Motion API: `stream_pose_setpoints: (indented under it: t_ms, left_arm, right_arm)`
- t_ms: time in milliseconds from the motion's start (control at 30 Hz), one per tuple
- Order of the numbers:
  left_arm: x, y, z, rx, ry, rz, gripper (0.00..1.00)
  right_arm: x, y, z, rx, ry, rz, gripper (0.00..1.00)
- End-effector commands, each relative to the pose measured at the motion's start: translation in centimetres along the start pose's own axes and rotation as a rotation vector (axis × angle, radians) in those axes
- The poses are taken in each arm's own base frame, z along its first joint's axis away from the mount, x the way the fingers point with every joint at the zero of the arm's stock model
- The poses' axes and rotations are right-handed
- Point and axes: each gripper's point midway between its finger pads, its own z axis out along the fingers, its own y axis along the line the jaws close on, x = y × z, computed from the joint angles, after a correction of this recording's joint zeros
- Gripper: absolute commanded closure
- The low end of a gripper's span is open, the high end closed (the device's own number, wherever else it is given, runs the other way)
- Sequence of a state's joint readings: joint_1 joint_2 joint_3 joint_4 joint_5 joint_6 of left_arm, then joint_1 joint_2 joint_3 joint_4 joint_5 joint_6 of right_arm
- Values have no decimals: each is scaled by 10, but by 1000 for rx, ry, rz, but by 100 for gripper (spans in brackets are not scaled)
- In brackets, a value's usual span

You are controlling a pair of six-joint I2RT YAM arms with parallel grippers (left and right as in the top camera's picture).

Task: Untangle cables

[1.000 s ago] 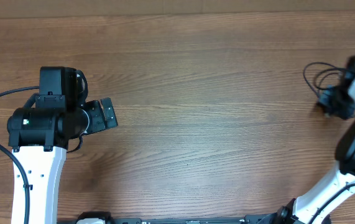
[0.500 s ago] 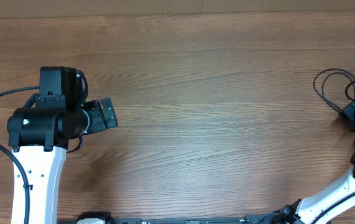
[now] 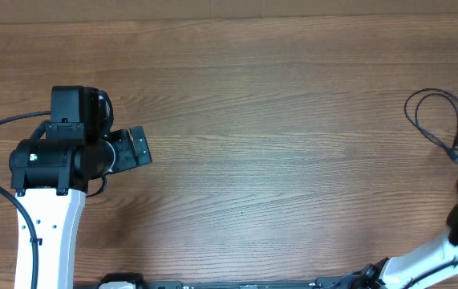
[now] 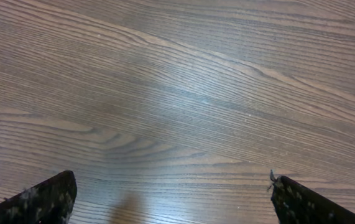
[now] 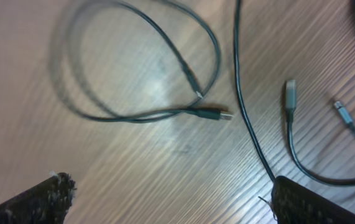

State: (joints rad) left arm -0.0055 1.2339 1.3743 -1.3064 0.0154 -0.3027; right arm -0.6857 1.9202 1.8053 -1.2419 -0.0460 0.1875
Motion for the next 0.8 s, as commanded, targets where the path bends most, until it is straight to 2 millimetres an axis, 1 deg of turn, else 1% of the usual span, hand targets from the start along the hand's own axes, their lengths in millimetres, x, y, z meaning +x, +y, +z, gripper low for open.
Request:
stream_pose_setpoints:
  t_ms: [0,67,133,200,267,367,467,567,700,767]
  left_arm:
    - [-1,0,0,1,-1,14,1]
    - [-1,0,0,1,-1,14,1]
    - [-1,0,0,1,-1,14,0]
    - [-1,0,0,1,-1,14,1]
    - [-1,0,0,1,-1,14,1]
    - [-1,0,0,1,-1,14,0]
    - [-1,0,0,2,-1,14,0]
    - [-1,0,0,1,-1,14,1]
    - [-1,0,0,1,-1,14,0]
    - [-1,0,0,1,-1,15,0]
  right_arm:
    - [1,42,-70,-133,-140,-98,0]
    - [15,67,-91,-219,-151,-145,0]
    - [30,90,-105,-285,-149,-195,0]
    - [51,115,-117,-323,-139,-269,0]
    - [73,138,-121,-346,-113,-340,0]
    - [104,170,-122,-377,-70,-442,0]
    - [136,201,-125,-439,-28,-540,0]
    - [160,221,-129,-467,-9,-613,0]
    - [183,236,-133,-488,10,-679,0]
    - [190,240,-134,-494,16,-698,0]
